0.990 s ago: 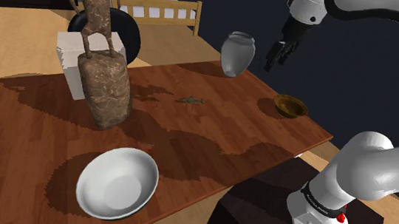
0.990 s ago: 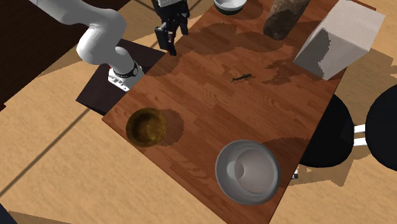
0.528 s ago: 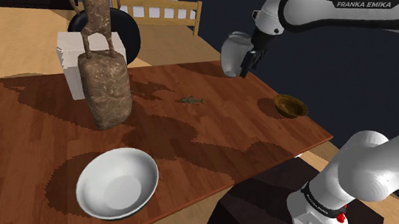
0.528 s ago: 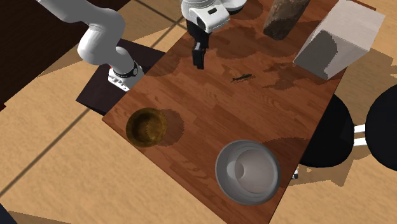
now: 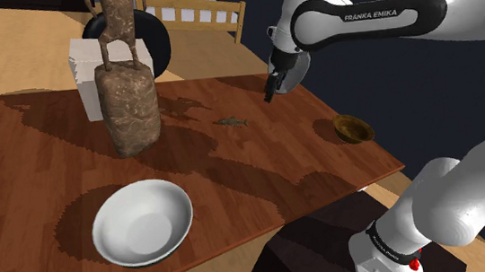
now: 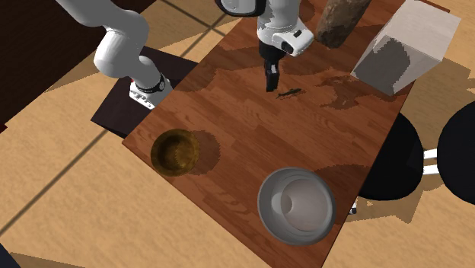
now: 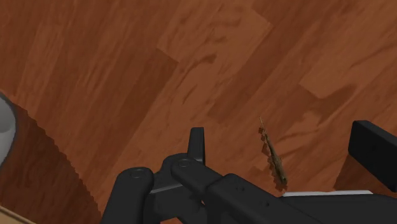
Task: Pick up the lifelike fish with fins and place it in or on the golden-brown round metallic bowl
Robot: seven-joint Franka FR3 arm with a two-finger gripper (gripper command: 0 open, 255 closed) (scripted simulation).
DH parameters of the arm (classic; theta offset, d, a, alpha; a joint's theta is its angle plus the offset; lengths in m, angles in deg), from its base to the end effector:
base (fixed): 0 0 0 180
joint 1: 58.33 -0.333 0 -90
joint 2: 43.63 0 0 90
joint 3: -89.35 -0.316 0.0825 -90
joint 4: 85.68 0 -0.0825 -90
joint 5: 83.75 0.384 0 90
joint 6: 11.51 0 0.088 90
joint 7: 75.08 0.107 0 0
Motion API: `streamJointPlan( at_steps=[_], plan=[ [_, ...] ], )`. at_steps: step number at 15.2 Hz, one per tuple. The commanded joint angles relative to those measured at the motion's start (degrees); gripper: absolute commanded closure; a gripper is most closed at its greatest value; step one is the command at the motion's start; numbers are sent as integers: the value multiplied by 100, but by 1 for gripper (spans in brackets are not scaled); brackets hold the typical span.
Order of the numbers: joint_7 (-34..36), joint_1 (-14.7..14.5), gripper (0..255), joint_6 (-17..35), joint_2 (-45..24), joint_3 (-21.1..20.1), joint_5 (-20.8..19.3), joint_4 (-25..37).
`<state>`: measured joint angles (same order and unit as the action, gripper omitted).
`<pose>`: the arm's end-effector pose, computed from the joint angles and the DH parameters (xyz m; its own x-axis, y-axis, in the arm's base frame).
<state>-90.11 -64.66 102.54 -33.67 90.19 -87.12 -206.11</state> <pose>0.5078 0.0448 0.5003 0.9269 0.3725 0.0461 0.3692 -0.9269 0.0668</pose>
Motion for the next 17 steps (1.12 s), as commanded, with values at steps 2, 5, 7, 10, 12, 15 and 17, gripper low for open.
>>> streamJointPlan(
  at_steps=[2,5,7,10,12,15,17],
  plan=[
    [-306,-89,0,220,-658,-50,9,339],
    [-576,-173,0,341,-1269,-129,-1,728],
    [-746,-227,0,398,-1673,-188,-19,1007],
    [-985,-312,0,452,-2275,-285,-67,1451],
    [-1097,-355,0,464,-2570,-335,-99,1682],
    [-1090,-350,0,668,-2656,-328,-111,1564],
    [-1085,-347,0,802,-2719,-324,-119,1492]
  ],
)
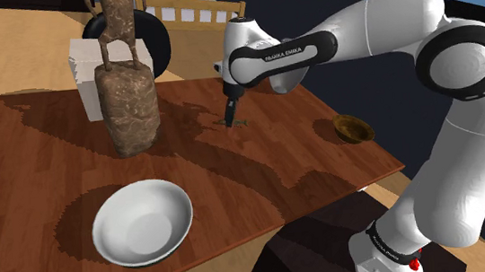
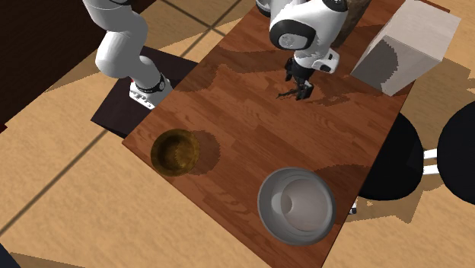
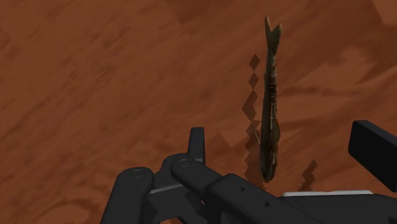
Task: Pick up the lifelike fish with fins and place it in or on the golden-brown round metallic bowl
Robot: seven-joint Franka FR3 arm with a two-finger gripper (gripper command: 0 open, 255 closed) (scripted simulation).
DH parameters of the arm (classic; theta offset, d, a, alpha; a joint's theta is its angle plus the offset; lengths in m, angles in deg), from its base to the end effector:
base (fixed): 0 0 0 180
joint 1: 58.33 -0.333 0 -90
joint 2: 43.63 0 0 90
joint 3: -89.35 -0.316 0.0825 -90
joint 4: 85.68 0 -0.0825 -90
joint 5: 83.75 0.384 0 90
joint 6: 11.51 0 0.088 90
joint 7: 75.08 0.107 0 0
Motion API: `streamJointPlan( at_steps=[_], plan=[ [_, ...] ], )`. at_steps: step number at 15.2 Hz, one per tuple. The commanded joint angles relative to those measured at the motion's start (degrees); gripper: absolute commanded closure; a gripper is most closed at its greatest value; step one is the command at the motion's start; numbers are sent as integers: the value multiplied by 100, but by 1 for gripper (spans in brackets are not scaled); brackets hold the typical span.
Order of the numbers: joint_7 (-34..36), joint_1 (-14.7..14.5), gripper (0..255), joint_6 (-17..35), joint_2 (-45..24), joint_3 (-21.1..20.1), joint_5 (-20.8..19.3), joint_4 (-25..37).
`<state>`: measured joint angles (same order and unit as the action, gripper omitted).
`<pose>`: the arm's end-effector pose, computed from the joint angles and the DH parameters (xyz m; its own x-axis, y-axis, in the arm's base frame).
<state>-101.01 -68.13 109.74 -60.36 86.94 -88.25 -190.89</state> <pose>0.6132 0.1274 0.3709 0.7616 0.6471 -0.0352 0.6481 -0.7603 0.0435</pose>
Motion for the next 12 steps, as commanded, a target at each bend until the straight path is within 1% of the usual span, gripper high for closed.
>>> streamJointPlan(
  at_steps=[1,3,10,11,12],
  plan=[
    [8,0,0,149,-82,3,-10,-64],
    [12,2,0,254,-134,7,-17,-117],
    [12,2,0,252,-135,7,-17,-115],
    [12,2,255,252,-135,7,-17,-115],
    [12,2,255,252,-135,7,-17,-115]
  ],
)
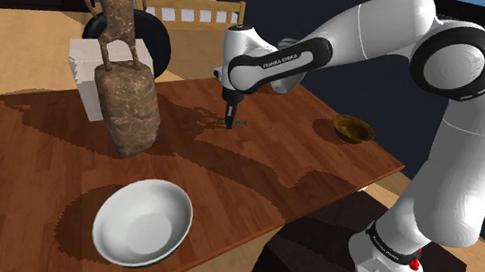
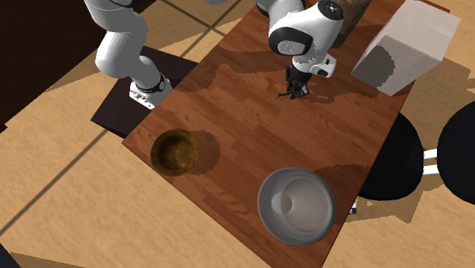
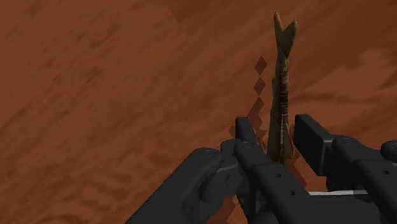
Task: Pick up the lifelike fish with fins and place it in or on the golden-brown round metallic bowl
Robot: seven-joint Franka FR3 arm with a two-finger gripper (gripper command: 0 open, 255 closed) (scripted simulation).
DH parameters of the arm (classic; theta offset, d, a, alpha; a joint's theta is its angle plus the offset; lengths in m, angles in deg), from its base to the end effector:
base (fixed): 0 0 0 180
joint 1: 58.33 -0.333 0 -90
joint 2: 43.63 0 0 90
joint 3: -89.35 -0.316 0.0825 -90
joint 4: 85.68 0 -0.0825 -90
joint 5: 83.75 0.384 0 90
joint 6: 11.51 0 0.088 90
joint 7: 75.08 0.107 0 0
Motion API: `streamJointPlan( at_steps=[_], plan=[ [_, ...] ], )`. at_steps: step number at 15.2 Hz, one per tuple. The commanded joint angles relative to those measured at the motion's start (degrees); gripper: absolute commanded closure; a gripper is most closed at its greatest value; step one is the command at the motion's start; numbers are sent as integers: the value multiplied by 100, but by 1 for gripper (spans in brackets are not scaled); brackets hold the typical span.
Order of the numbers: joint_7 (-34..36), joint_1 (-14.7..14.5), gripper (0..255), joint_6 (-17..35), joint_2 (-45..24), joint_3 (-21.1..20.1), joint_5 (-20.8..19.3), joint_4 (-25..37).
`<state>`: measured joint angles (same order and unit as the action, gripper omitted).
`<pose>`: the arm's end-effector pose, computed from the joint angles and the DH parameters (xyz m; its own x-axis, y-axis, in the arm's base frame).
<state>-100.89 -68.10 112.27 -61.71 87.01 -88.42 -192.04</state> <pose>0.6137 0.1268 0.3509 0.7613 0.6475 -0.0347 0.6484 -0.7600 0.0438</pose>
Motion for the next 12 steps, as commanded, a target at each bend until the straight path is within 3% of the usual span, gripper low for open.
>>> streamJointPlan(
  at_steps=[1,8,12],
  plan=[
    [0,0,255,0,0,0,0,0],
    [0,0,255,0,0,0,0,0],
    [-22,2,255,-264,135,-6,18,130]
  ],
)
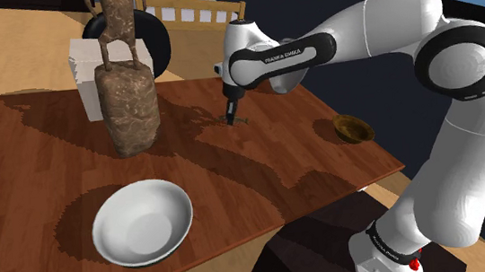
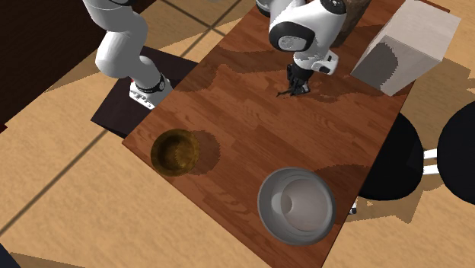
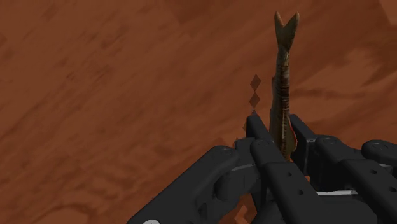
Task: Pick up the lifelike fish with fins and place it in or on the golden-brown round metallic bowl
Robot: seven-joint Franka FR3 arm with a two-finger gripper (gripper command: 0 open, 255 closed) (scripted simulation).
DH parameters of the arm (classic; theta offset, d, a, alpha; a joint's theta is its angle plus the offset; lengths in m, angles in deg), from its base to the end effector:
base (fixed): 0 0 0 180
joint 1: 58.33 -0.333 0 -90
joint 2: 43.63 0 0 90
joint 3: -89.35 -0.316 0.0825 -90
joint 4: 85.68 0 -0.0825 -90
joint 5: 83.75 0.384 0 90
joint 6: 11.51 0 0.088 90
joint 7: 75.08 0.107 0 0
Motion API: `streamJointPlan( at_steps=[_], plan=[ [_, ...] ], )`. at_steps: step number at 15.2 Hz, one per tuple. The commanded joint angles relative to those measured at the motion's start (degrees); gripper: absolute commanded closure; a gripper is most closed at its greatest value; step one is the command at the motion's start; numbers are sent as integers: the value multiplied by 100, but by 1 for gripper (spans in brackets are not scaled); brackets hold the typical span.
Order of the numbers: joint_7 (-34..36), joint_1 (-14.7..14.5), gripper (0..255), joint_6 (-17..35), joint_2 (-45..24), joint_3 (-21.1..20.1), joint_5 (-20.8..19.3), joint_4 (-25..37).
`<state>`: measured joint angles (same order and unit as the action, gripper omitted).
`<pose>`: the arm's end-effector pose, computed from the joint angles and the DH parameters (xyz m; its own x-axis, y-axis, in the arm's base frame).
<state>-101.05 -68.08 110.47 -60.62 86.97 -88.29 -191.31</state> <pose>0.6131 0.1266 0.3658 0.7613 0.6475 -0.0345 0.6484 -0.7600 0.0439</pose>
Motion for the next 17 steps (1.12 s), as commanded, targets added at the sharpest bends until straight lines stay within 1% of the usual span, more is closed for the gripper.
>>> streamJointPlan(
  at_steps=[1,17],
  plan=[
    [-11,0,255,-152,57,-3,9,94],
    [-88,-2,255,-1268,414,-17,60,855]
  ],
)
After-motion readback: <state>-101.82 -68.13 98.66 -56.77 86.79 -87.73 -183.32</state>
